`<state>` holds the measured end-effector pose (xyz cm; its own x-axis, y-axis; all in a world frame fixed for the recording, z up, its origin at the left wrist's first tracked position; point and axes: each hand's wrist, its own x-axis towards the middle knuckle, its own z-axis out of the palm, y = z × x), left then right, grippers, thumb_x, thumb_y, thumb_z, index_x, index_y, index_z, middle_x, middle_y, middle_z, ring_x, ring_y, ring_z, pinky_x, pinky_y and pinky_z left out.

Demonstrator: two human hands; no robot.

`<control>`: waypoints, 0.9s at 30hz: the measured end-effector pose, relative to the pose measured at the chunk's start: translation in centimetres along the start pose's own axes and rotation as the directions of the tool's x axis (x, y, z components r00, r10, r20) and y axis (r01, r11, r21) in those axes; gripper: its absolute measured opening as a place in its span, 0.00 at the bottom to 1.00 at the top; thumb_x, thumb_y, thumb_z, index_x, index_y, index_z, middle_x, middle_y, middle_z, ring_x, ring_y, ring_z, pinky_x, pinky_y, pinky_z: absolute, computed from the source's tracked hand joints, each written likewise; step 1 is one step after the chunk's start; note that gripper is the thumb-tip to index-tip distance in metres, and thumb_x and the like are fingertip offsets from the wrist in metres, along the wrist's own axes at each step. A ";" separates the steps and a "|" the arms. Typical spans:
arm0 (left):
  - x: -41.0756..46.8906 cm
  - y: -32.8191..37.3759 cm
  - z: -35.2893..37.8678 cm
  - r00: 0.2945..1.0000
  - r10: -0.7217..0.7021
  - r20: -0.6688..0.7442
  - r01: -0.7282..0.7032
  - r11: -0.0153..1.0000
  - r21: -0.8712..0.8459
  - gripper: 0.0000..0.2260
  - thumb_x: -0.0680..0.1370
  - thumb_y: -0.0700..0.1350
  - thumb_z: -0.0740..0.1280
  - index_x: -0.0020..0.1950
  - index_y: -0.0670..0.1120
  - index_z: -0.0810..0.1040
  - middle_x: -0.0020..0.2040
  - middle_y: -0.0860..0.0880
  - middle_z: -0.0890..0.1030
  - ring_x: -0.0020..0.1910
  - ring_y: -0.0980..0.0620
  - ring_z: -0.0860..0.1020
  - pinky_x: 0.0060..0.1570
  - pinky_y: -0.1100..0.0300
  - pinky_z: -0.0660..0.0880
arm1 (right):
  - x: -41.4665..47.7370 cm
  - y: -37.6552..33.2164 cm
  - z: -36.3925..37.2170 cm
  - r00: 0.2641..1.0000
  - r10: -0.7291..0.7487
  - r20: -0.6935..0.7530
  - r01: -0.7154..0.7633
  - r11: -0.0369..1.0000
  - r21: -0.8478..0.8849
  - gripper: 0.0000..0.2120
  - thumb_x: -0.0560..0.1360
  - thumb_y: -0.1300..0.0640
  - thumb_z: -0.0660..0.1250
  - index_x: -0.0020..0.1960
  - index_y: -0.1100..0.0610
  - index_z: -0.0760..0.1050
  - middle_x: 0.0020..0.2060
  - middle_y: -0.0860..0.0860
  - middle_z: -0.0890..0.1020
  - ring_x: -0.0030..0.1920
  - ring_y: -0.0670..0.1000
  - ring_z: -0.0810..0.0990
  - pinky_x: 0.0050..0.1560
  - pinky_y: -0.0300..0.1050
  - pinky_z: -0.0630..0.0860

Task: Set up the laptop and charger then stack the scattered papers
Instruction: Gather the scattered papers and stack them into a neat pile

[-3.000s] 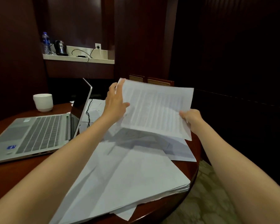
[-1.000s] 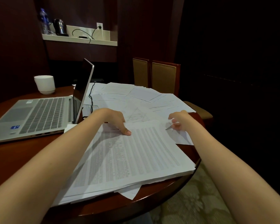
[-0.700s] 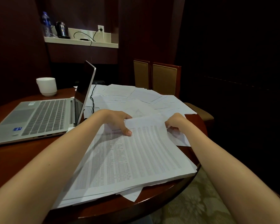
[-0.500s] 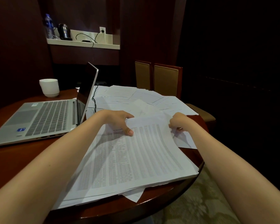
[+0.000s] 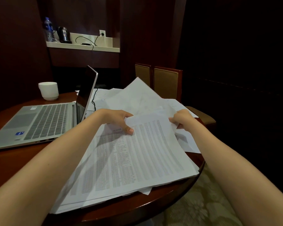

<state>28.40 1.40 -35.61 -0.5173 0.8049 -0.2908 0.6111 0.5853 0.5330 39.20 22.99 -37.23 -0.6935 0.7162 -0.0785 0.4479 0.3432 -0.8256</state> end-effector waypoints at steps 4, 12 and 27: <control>0.2 0.1 -0.1 0.999 0.015 0.029 -0.015 1.000 0.009 0.11 0.72 0.46 0.73 0.50 0.55 0.75 0.45 0.59 0.81 0.44 0.65 0.78 0.50 0.68 0.69 | 0.5 -0.4 -1.8 0.979 0.002 -0.202 0.037 0.981 0.191 0.13 0.75 0.64 0.66 0.59 0.65 0.74 0.54 0.60 0.78 0.53 0.59 0.79 0.43 0.47 0.77; 0.6 0.3 0.5 0.997 -0.082 0.003 0.081 0.994 0.066 0.15 0.73 0.51 0.71 0.56 0.50 0.75 0.47 0.56 0.79 0.43 0.61 0.77 0.38 0.73 0.72 | -0.2 -1.2 -6.0 0.865 0.153 -0.477 0.181 0.792 0.583 0.15 0.75 0.69 0.60 0.60 0.63 0.76 0.57 0.57 0.79 0.53 0.55 0.79 0.43 0.38 0.72; 4.9 2.7 2.0 0.901 -0.303 -0.311 0.067 0.805 -0.589 0.38 0.76 0.60 0.62 0.74 0.38 0.50 0.63 0.44 0.71 0.61 0.47 0.72 0.57 0.54 0.70 | 0.1 -3.5 -7.3 0.848 0.267 -0.458 0.298 0.475 0.828 0.16 0.75 0.70 0.61 0.59 0.61 0.77 0.52 0.56 0.81 0.43 0.54 0.79 0.47 0.46 0.80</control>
<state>28.72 7.17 -37.18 -0.8377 0.5170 -0.1762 0.1040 0.4677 0.8777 41.70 26.33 -30.26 -0.2105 0.9771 -0.0309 -0.4610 -0.1271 -0.8782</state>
